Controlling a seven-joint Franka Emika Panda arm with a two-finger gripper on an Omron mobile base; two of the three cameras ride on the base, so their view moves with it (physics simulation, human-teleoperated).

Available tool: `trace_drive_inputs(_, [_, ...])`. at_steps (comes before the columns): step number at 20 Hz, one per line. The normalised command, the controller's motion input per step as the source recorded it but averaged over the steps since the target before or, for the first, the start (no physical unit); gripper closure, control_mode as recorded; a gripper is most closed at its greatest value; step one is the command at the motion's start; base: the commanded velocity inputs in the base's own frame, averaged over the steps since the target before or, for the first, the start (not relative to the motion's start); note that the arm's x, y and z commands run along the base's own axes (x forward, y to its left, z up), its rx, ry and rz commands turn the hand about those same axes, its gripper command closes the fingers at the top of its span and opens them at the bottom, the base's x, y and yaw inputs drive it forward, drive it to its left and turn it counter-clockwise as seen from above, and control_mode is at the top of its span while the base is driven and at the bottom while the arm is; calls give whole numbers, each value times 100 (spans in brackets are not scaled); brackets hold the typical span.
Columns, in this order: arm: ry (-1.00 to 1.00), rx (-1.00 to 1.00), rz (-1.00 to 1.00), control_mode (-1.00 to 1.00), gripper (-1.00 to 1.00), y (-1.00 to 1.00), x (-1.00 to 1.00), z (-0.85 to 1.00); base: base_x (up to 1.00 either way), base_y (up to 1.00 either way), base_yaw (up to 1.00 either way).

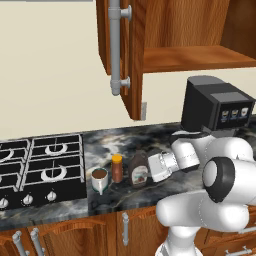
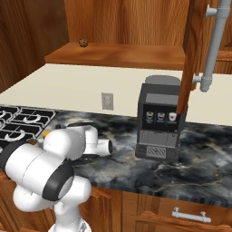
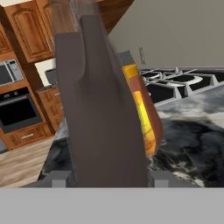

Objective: Pick the syrup bottle and honey bottle from the cabinet and place them next to the mug.

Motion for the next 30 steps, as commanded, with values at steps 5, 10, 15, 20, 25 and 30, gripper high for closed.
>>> trace_drive_inputs(5, [0,0,0,-100,-100,0,0,0,0,0,0])
trace_drive_inputs(10, [0,0,0,-100,-100,0,0,0,0,0,0])
trace_drive_inputs(15, [0,0,0,-100,-100,0,0,0,0,0,0])
trace_drive_inputs(20, [0,0,-1,-100,-100,0,0,0,0,0,0])
trace_drive_inputs(25, [0,0,-5,-100,-100,-9,0,0,0,0,0])
trace_drive_inputs(30, [0,1,-6,-100,-100,-30,0,0,0,0,0])
